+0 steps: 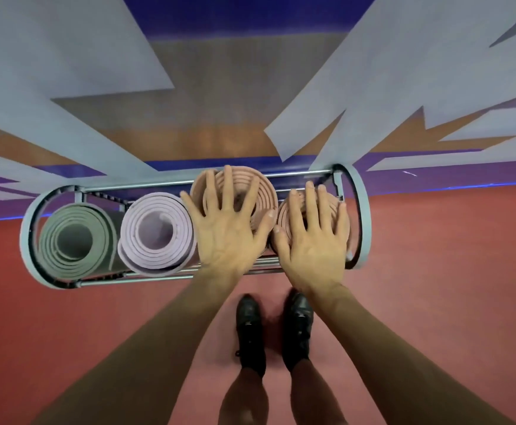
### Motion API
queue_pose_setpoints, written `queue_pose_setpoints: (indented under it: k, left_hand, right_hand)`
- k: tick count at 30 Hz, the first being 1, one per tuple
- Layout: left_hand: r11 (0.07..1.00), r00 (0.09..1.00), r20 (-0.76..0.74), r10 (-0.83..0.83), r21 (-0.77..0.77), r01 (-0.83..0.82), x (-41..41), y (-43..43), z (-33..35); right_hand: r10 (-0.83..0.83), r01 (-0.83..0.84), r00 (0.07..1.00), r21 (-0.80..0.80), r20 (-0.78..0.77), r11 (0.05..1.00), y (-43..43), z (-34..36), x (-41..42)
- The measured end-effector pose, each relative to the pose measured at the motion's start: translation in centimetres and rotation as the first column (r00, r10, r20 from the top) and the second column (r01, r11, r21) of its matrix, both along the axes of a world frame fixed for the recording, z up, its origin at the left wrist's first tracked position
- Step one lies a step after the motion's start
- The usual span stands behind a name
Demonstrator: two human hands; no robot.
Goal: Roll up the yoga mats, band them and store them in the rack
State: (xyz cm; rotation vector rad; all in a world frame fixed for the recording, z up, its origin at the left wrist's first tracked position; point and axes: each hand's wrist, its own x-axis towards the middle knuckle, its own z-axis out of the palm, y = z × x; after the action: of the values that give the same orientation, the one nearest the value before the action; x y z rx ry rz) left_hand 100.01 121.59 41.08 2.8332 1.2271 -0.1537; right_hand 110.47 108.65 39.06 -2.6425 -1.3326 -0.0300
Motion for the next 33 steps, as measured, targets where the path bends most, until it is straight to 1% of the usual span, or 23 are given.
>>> queue_pose_setpoints:
  k: [2, 7, 11, 17, 22, 24, 25, 28, 31, 33]
  left_hand:
    - [1.000, 1.000, 0.016, -0.020, 0.025, 0.020, -0.5, -0.6, -0.1]
    - [0.993, 0.993, 0.111, -0.028, 0.116, 0.015, -1.6, -1.2, -1.1]
    - [0.996, 0.997, 0.078, -0.016, 0.085, 0.009, -1.4, -0.1, -1.1]
    - [0.998, 0.998, 0.041, -0.038, 0.049, 0.036, -0.8, -0.7, -0.7]
    - [1.000, 1.000, 0.024, -0.009, -0.023, 0.010, -1.0, -0.7, 0.3]
    - [0.999, 0.999, 0.009, -0.036, -0.033, 0.036, -1.7, -0.6, 1.1]
    - [0.997, 0.997, 0.032, -0.068, -0.026, 0.068, -2.1, -0.6, 1.5]
    - [0.985, 0.985, 0.092, -0.147, -0.082, 0.155, -4.0, -1.0, 2.9]
    - [0.984, 0.983, 0.096, -0.155, -0.072, 0.162, -5.7, -1.1, 4.6]
    - [0.982, 0.980, 0.093, -0.175, -0.051, 0.180, -6.7, -0.9, 6.0]
  right_hand:
    - [0.015, -0.015, 1.000, 0.002, 0.002, 1.000, -0.3, 0.0, 0.0]
    - [0.046, -0.046, 0.999, -0.036, -0.002, 0.998, -0.2, 0.2, 0.1]
    - [0.035, -0.037, 0.999, -0.058, -0.026, 0.998, 1.1, 0.5, 0.6]
    - [0.051, -0.057, 0.997, -0.089, -0.065, 0.994, 0.0, 0.6, 1.5]
    - [0.067, -0.075, 0.994, -0.097, -0.090, 0.992, -0.3, 0.7, 1.2]
    - [0.066, -0.081, 0.989, -0.121, -0.129, 0.989, -0.2, 0.9, 1.3]
    - [0.059, -0.076, 0.989, -0.118, -0.137, 0.990, -0.1, 1.2, 1.2]
    - [0.026, -0.049, 0.976, -0.102, -0.216, 0.994, -0.3, 2.7, 0.7]
    - [-0.013, 0.002, 0.955, -0.038, -0.296, 0.999, -1.1, 4.5, -1.4]
    - [-0.001, -0.016, 0.936, -0.045, -0.351, 0.999, -2.1, 5.6, -3.3]
